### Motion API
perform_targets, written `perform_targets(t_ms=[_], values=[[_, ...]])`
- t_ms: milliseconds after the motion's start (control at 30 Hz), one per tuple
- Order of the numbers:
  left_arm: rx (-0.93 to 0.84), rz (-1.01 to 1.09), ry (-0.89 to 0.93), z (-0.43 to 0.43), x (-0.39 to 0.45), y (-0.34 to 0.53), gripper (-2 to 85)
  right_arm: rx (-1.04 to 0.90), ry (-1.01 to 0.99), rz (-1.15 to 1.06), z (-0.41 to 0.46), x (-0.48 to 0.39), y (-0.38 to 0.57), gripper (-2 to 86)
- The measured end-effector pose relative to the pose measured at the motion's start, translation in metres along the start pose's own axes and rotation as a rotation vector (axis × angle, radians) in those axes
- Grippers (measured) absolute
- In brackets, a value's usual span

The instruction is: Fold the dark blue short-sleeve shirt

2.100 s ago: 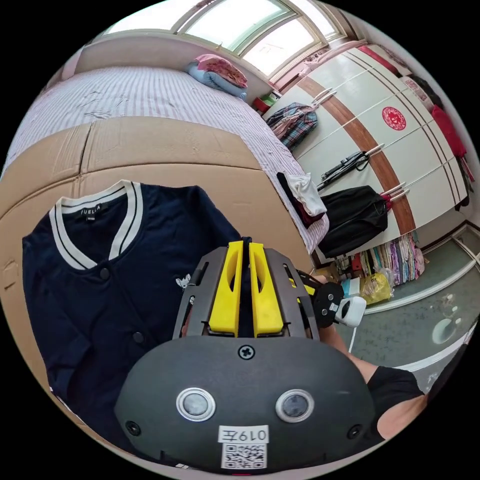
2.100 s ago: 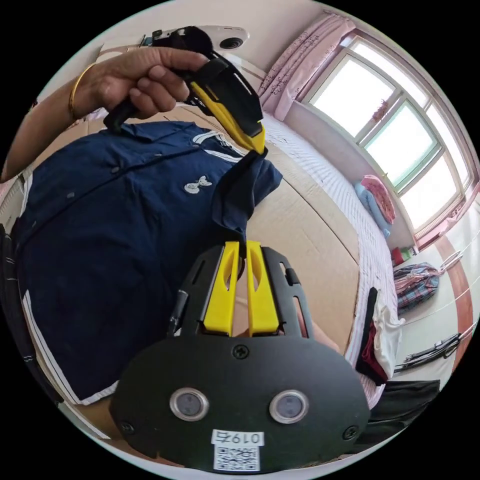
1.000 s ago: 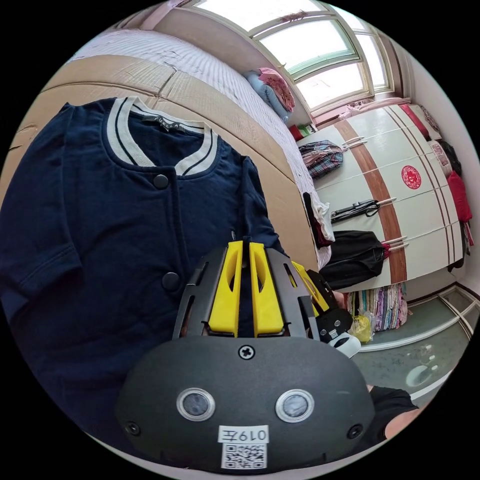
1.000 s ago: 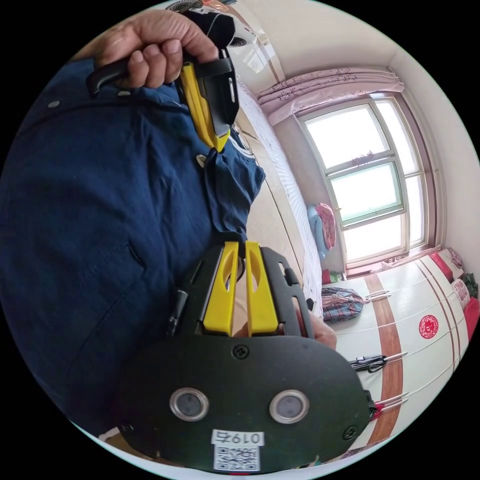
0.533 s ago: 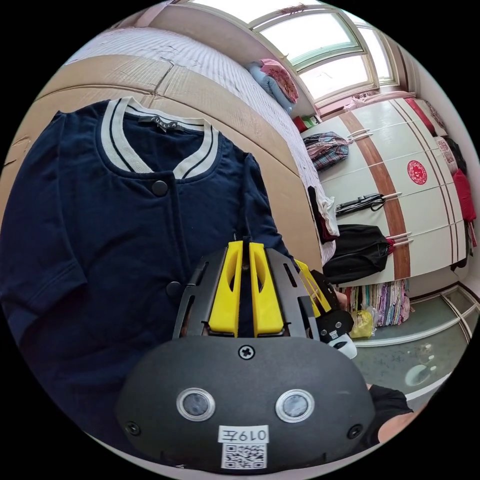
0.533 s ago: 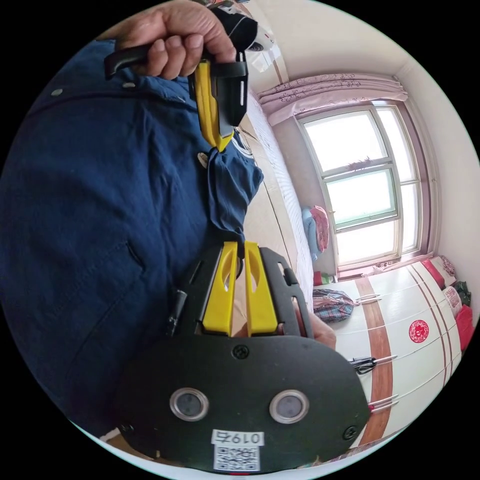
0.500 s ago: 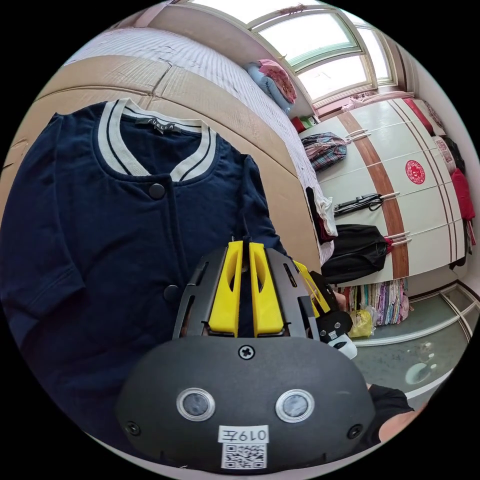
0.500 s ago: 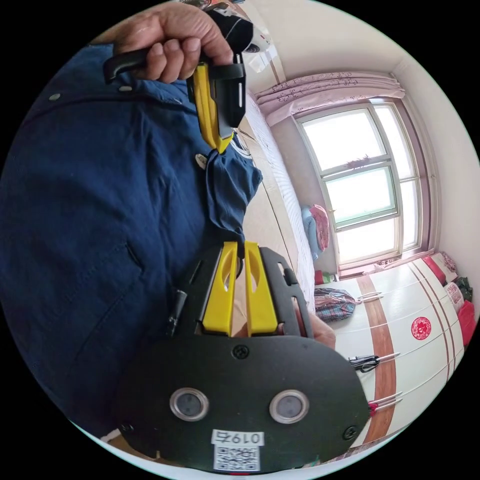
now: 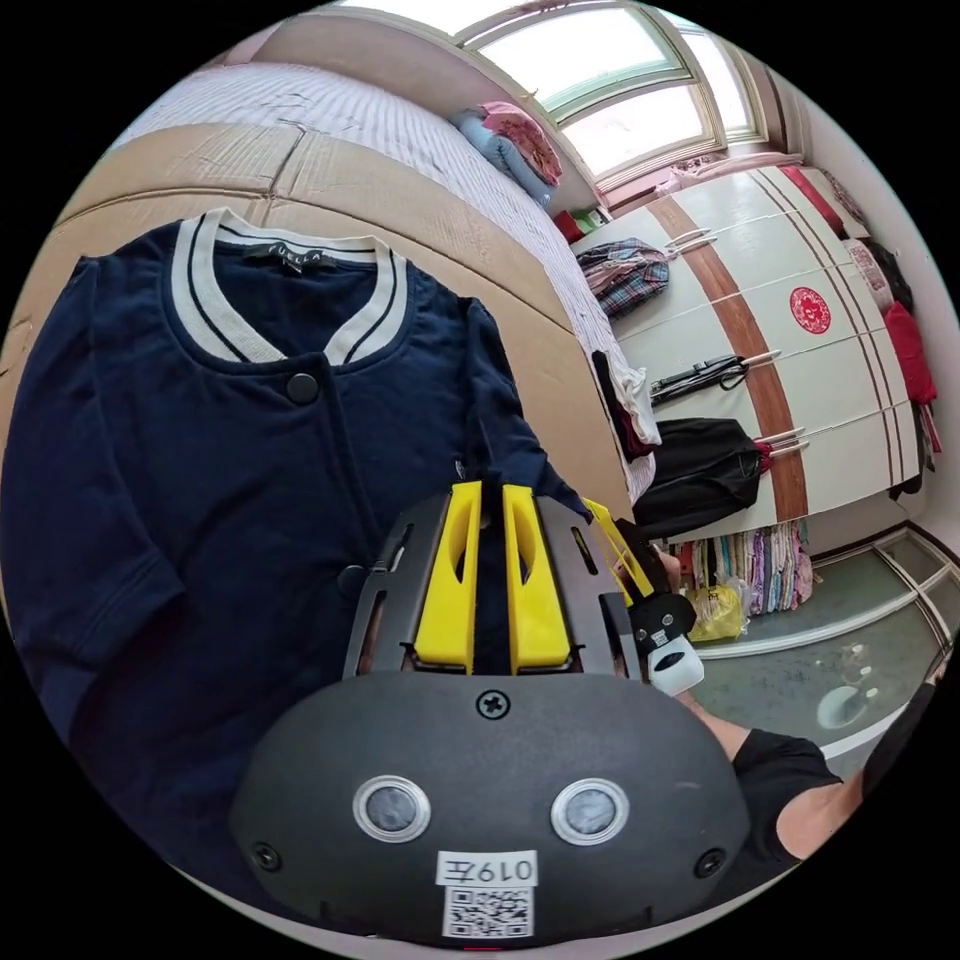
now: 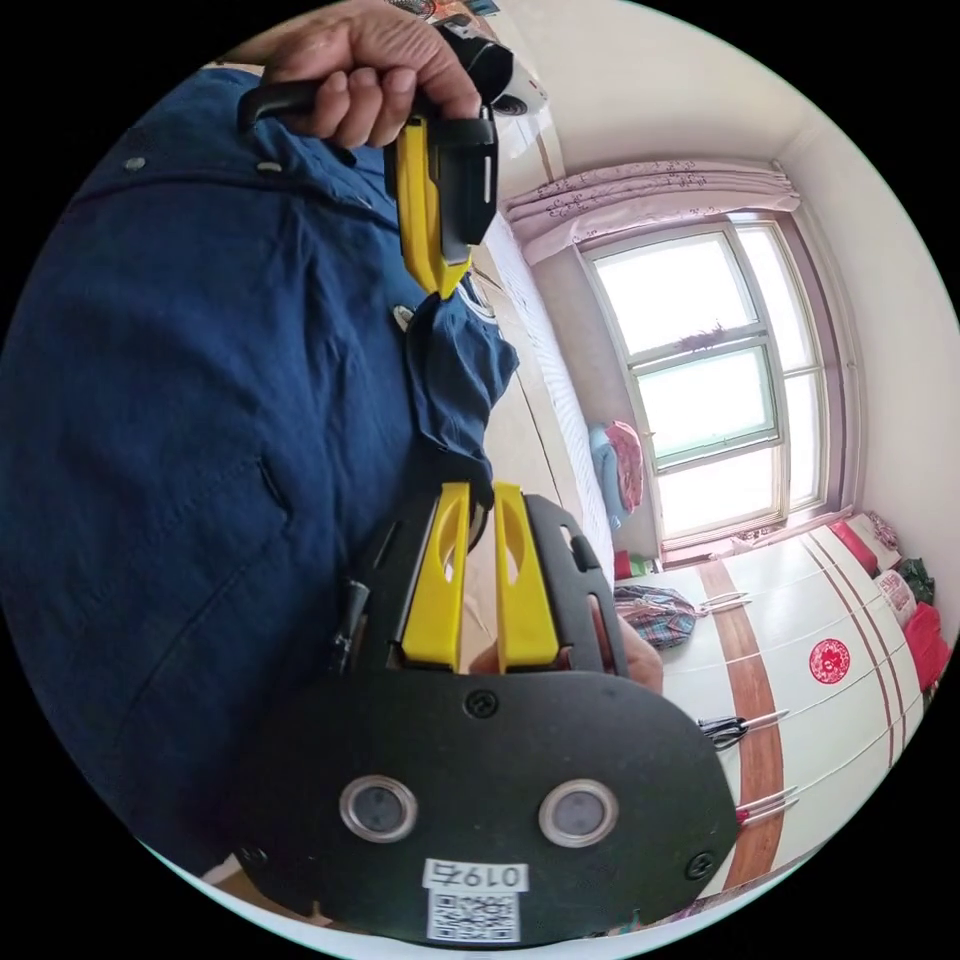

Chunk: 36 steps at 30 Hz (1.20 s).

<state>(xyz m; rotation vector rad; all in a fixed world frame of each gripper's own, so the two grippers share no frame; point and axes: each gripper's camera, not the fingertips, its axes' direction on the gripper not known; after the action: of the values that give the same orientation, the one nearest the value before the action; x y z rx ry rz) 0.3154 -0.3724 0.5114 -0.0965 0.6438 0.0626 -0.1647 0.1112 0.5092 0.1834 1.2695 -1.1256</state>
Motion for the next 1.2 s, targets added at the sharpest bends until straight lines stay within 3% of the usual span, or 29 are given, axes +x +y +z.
perform_targets(t_ms=[333,700,900,1200], values=[[0.070,0.003,-0.004,-0.017,0.001,-0.068,4.0,0.011,0.027,-0.023,0.003,-0.007,0.013,3.8],[-0.183,0.051,-0.117,0.075,0.015,-0.249,9.5,0.014,0.038,-0.039,0.008,-0.013,0.024,2.7],[-0.294,0.090,-0.111,0.115,0.020,-0.287,6.9,0.018,0.043,-0.035,0.010,-0.015,0.027,2.2],[-0.298,0.079,-0.081,0.145,0.005,-0.333,2.1,0.009,0.035,-0.075,0.008,-0.021,0.028,0.8]])
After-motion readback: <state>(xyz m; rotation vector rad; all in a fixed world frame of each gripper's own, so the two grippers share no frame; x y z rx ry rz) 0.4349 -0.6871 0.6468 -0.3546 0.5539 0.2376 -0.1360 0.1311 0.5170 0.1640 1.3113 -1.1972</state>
